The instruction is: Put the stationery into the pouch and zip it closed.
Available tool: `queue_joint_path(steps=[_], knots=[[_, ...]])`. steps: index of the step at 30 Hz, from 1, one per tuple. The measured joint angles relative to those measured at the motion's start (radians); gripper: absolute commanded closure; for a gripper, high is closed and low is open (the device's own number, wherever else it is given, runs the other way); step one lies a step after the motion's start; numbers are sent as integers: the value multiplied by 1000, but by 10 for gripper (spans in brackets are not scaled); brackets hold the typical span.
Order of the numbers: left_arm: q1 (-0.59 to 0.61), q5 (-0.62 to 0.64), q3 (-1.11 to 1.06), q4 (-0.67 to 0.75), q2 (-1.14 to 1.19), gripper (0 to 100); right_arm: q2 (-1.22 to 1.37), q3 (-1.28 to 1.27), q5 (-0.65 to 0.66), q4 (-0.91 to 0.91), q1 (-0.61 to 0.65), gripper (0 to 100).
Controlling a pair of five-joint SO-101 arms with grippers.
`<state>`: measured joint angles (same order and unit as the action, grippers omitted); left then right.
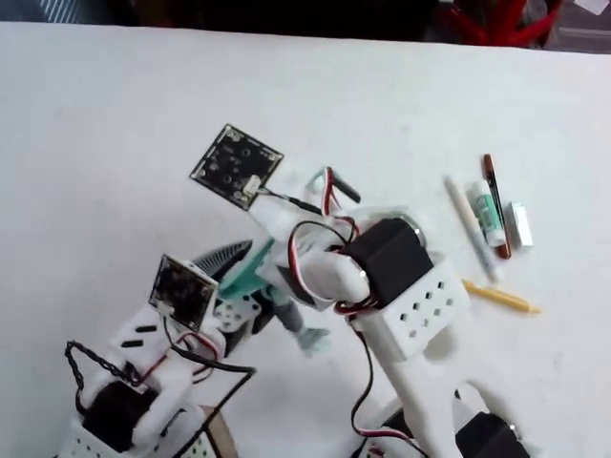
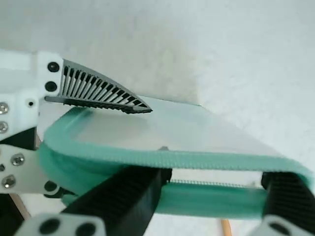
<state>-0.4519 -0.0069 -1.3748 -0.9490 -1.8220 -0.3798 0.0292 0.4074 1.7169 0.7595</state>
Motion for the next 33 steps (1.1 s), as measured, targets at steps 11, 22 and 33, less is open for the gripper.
queue_joint_path(steps=[11,22,33], knots=[[-18,-31,48,-55,0,763,6,51,-35,2,-49,530],[-17,-32,32,-14,-6,727,193,238,-87,5,-81,509],[14,-31,25,34,-2,799,239,305,130,-55,-87,971]])
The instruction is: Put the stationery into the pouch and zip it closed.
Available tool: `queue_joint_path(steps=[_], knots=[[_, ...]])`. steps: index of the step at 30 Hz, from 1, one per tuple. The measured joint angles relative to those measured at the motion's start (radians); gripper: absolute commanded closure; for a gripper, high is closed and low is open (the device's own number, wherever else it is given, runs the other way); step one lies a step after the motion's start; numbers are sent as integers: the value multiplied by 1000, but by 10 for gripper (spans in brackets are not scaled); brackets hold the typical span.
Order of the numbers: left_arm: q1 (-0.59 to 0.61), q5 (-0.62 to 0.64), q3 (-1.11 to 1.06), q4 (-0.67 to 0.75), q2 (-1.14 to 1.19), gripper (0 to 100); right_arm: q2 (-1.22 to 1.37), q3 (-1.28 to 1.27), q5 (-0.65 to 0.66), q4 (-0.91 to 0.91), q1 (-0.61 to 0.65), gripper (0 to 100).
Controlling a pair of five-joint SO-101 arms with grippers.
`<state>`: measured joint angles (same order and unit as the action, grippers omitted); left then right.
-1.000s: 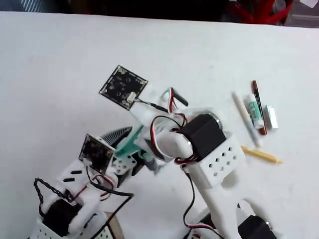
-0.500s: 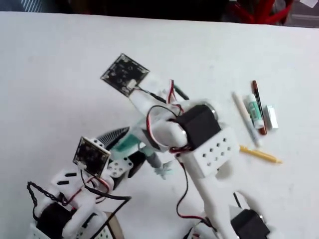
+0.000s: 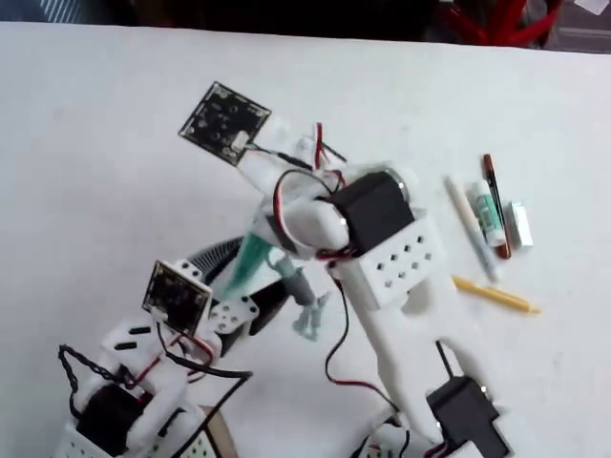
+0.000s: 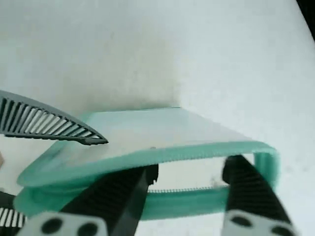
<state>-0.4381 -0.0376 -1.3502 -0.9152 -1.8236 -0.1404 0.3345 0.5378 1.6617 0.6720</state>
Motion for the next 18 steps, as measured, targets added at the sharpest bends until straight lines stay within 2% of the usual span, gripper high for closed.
queue_joint_path(steps=[6,11,18], knots=[[46,20,-106,163,-3,895,9,-5,21,-44,-5,979],[43,25,-216,344,-5,985,14,0,21,-46,-6,924],[40,25,-235,400,2,979,0,57,21,-2,-6,822]])
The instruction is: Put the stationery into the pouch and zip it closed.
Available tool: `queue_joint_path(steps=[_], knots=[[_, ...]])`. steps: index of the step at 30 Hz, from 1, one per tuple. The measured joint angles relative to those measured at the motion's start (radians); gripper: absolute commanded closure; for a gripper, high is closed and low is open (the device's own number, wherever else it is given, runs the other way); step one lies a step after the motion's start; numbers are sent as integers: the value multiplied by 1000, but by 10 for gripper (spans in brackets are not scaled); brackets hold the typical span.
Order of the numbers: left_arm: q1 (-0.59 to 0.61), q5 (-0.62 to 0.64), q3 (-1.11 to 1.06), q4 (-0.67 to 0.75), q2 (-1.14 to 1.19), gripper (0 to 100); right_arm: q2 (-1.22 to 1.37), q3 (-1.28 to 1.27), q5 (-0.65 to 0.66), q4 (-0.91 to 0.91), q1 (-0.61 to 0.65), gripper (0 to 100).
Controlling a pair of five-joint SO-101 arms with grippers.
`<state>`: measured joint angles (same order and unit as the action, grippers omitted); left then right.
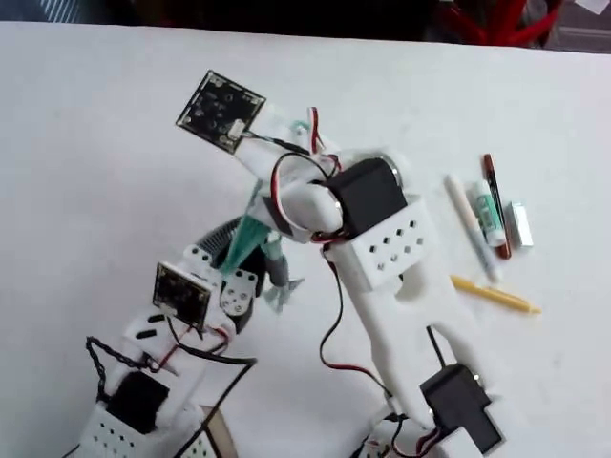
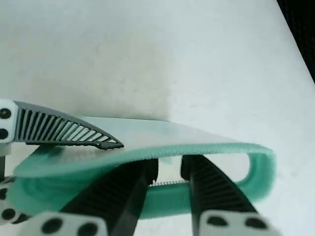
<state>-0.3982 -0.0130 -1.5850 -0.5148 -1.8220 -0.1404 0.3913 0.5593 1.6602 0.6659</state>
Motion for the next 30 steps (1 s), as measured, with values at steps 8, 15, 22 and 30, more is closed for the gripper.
queue_joint_path(steps=[8,15,22,30], knots=[[6,-35,14,-37,-6,978,-169,87,3,52,5,822],[11,-37,23,-54,-8,978,-368,89,9,46,-49,822],[-3,-37,57,-71,0,978,-310,75,9,29,-491,823],[-92,-41,127,-117,26,978,-57,49,28,26,-927,941]])
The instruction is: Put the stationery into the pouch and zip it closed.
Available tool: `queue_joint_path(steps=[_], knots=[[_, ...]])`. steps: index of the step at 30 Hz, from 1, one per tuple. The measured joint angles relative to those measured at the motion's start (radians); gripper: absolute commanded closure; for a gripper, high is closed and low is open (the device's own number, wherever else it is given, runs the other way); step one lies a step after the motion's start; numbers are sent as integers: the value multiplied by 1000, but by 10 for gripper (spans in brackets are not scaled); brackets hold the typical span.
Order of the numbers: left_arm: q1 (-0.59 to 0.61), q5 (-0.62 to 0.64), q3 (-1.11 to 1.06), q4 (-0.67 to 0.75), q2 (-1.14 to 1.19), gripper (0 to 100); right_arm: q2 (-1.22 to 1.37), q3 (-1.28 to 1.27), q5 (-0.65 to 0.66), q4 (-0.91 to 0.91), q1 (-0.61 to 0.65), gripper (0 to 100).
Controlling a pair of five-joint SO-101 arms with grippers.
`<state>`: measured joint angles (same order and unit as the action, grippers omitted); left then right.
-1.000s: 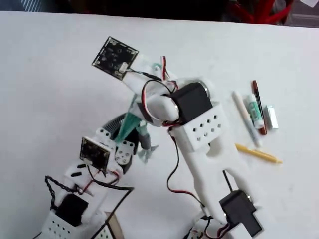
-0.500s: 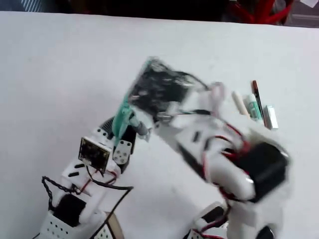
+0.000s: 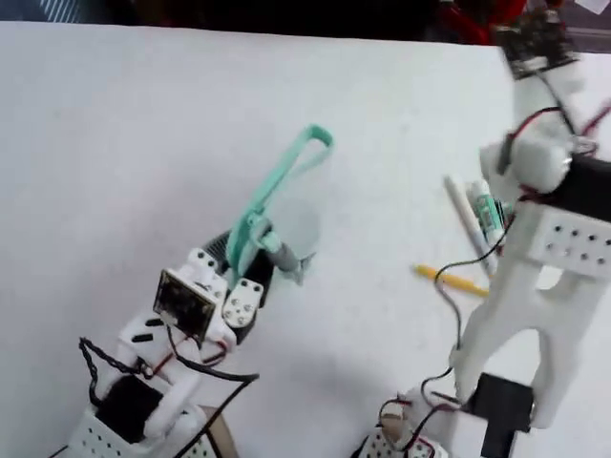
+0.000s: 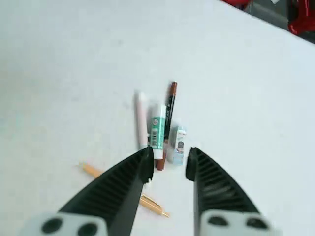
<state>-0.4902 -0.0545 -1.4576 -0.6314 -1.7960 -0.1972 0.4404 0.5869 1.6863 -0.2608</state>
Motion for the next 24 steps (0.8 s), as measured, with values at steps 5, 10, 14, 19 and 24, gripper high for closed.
queue_joint_path(steps=[5,10,14,19,24], knots=[[0,0,98,55,232,978,29,-41,150,6,-58,913],[0,0,305,77,577,977,29,-155,176,-25,-63,889],[0,-2,358,112,698,977,29,-292,196,-107,-61,889],[0,-2,295,247,718,977,29,-500,416,-186,-61,889],[0,-2,242,324,718,977,25,-671,717,-227,-84,887]])
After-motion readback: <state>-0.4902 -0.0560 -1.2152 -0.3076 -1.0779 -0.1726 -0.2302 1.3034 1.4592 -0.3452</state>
